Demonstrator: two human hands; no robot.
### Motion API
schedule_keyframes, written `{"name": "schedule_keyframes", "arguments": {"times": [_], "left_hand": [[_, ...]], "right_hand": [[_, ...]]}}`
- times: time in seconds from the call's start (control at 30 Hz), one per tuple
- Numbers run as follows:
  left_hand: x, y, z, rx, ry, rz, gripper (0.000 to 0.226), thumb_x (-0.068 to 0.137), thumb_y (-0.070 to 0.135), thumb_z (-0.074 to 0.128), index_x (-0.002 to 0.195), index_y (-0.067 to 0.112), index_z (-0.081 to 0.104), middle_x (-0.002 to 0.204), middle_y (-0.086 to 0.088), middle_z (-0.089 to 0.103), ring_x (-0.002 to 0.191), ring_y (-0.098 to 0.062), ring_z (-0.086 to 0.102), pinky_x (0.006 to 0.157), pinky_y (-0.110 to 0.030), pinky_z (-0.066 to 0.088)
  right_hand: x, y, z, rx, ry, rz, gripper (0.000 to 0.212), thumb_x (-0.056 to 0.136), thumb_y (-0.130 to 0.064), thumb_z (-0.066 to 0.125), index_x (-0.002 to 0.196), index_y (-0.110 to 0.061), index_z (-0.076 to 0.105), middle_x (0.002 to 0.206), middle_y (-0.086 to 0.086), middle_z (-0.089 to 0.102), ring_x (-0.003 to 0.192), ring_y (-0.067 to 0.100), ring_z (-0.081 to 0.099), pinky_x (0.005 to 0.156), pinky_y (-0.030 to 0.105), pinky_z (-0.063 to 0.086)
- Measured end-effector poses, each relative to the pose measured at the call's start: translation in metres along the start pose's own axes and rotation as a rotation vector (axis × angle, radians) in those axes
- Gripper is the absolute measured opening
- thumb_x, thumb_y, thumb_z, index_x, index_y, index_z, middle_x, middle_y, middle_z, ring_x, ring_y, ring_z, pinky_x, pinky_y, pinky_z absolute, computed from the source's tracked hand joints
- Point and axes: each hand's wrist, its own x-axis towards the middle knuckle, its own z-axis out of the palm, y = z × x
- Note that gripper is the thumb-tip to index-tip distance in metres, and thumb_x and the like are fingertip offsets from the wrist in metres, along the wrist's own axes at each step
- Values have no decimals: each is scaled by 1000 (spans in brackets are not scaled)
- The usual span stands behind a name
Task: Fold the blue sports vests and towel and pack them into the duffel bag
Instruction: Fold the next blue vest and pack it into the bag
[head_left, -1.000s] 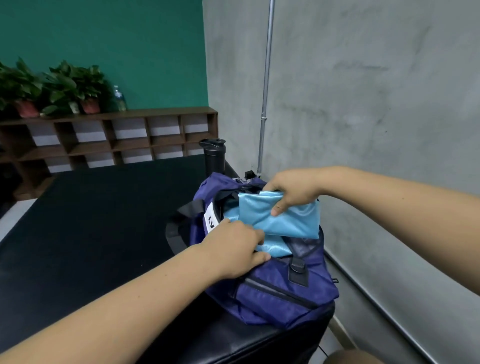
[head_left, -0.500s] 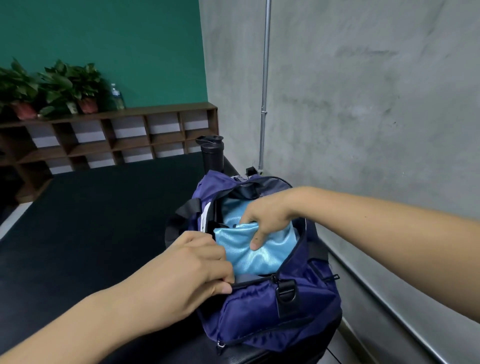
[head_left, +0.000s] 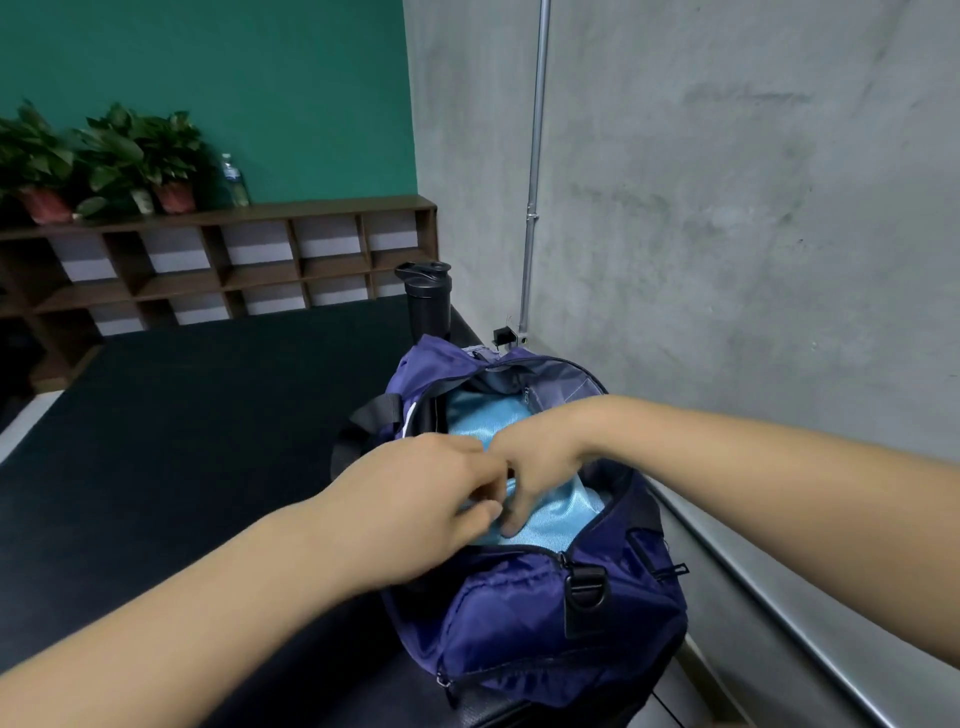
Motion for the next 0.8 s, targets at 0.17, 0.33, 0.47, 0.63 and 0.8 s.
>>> {"name": "schedule_keyframes", "arguments": {"times": [0.17,0.33,0.47,0.63,0.8], "left_hand": [[46,8,10,-39,-149,-10,20,98,35,69,117,34,68,111,11,63,105,-15,59,93,-35,49],[65,7,30,-32,-261,-46,29,99,35,70,127,40,67,114,9,56,108,-16,55,95,-36,50],[76,9,42,-84,-321,-37,34,102,34,66,135,42,65,114,10,52,124,-20,55,99,-35,46],[87,8,42,-213,-515,-8,35,111,30,53,144,43,59,135,0,62,125,-23,57,108,-34,41],[86,14,45,-232,-699,68,29,114,26,48,138,29,64,131,3,57,125,-22,54,102,-30,36]], "right_hand": [[-54,29,5,-37,637,35,18,90,-29,75,95,-32,59,93,-13,59,91,15,61,78,29,45],[-87,71,33,4,657,608,54,88,-65,71,104,-19,48,94,1,63,84,30,65,69,40,53],[-83,73,47,479,515,509,26,103,-33,63,100,-7,61,78,15,77,64,29,77,55,37,62],[-84,50,28,281,689,388,33,106,-32,56,90,-4,59,72,15,72,46,18,67,54,33,55],[-89,43,14,286,736,347,31,106,-31,56,87,-7,60,66,12,70,47,23,68,53,34,56]]}}
